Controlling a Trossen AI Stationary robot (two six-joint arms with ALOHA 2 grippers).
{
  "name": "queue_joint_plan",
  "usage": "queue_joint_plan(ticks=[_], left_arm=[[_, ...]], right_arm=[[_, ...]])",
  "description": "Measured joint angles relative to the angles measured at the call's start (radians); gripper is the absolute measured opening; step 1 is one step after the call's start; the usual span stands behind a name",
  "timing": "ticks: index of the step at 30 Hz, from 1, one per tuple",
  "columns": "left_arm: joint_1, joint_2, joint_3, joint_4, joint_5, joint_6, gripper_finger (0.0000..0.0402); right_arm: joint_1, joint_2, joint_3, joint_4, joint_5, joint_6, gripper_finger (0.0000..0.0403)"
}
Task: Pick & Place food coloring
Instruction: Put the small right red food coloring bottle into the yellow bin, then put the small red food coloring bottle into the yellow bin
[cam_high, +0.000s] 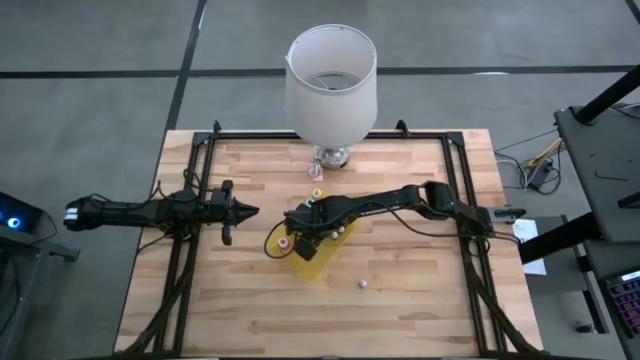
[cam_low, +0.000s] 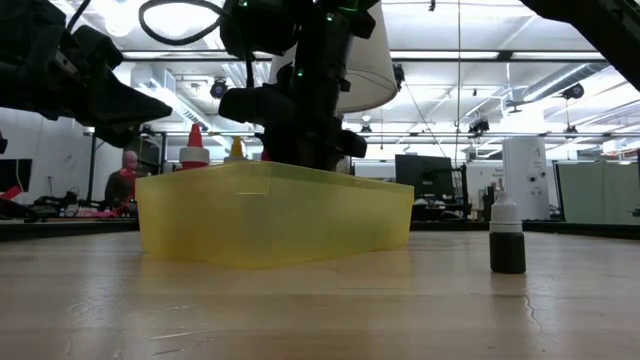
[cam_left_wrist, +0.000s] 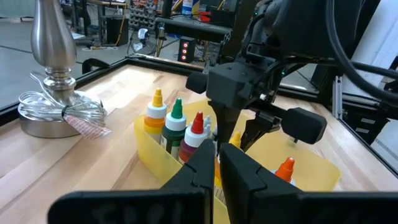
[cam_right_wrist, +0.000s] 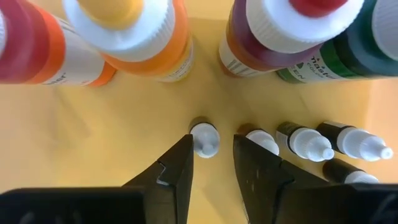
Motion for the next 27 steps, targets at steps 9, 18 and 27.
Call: queue_joint_plan(ticks=[9,18,27], left_arm=[[0.000,0.000,0.000,0.000,0.000,0.000,0.0000],[0.000,0.000,0.000,0.000,0.000,0.000,0.0000],[0.000,0.000,0.000,0.000,0.000,0.000,0.0000]], right_arm=[[0.006,-0.019,0.019,0.001,0.000,0.000,0.0116],[0.030,-0.041,0.060,-0.008,-0.033,-0.033,0.0116],[0.096,-0.068,0.087,-0.015,-0.145,-0.177,0.0121]])
